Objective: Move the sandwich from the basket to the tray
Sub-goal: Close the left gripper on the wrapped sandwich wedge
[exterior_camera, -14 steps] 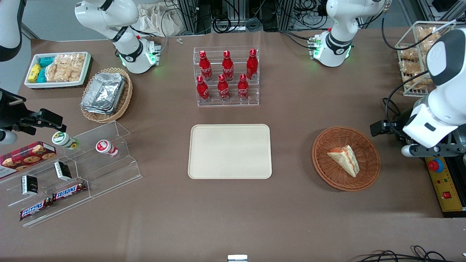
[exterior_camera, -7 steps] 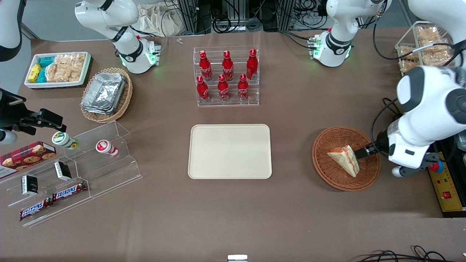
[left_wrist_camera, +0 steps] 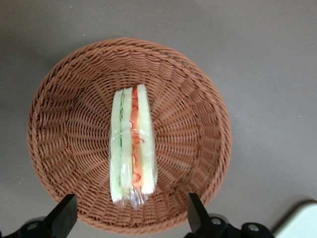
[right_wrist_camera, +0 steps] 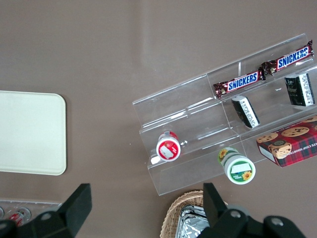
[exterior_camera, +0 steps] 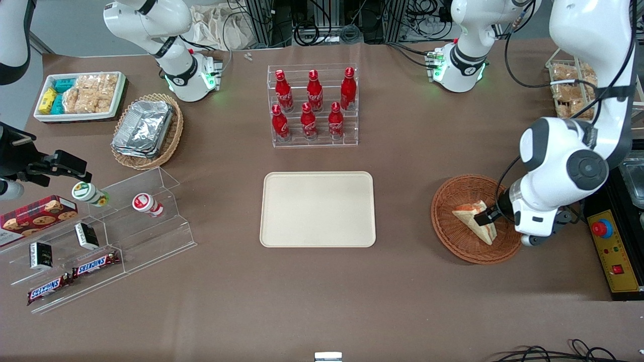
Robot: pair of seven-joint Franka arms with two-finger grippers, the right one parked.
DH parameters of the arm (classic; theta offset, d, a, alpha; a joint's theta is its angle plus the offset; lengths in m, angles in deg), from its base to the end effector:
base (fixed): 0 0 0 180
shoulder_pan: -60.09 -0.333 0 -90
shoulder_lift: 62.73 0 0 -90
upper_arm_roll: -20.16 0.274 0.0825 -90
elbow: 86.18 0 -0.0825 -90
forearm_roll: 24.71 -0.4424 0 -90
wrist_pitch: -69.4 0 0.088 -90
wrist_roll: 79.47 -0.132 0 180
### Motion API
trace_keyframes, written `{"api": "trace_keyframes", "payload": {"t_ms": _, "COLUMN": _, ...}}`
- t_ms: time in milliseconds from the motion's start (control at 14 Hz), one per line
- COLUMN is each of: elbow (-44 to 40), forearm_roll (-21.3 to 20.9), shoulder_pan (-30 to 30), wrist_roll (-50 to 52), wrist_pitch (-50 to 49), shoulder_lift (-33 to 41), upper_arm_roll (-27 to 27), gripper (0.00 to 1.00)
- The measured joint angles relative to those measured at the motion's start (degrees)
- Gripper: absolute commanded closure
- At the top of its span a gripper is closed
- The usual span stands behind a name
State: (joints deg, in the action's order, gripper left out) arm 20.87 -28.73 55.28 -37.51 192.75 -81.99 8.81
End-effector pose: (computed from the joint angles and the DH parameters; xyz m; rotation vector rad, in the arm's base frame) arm 0.6517 -0.0695 0.2366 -2.9954 -0.9064 0.0678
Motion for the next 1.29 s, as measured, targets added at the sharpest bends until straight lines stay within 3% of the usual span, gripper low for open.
{"api": "trace_keyframes", "payload": {"t_ms": 1071, "elbow": 5.21, "forearm_roll": -1.39, "shoulder_pan": -0.07, "wrist_roll": 1.48, "wrist_pitch": 8.88, "shoulder_lift": -4.99, "upper_arm_roll": 0.95, "gripper": 0.0}}
{"api": "trace_keyframes", "payload": {"t_ms": 1143, "elbow": 5.21, "forearm_roll": -1.39, "shoulder_pan": -0.07, "wrist_roll": 1.49, "wrist_pitch": 9.16, "shoulder_lift": -5.43, "upper_arm_roll": 0.96, "gripper": 0.1}}
{"api": "trace_keyframes", "payload": {"t_ms": 1286, "elbow": 5.21, "forearm_roll": -1.39, "shoulder_pan": -0.07, "wrist_roll": 1.52, "wrist_pitch": 10.55, "shoulder_lift": -6.4, "upper_arm_roll": 0.96, "gripper": 0.73}}
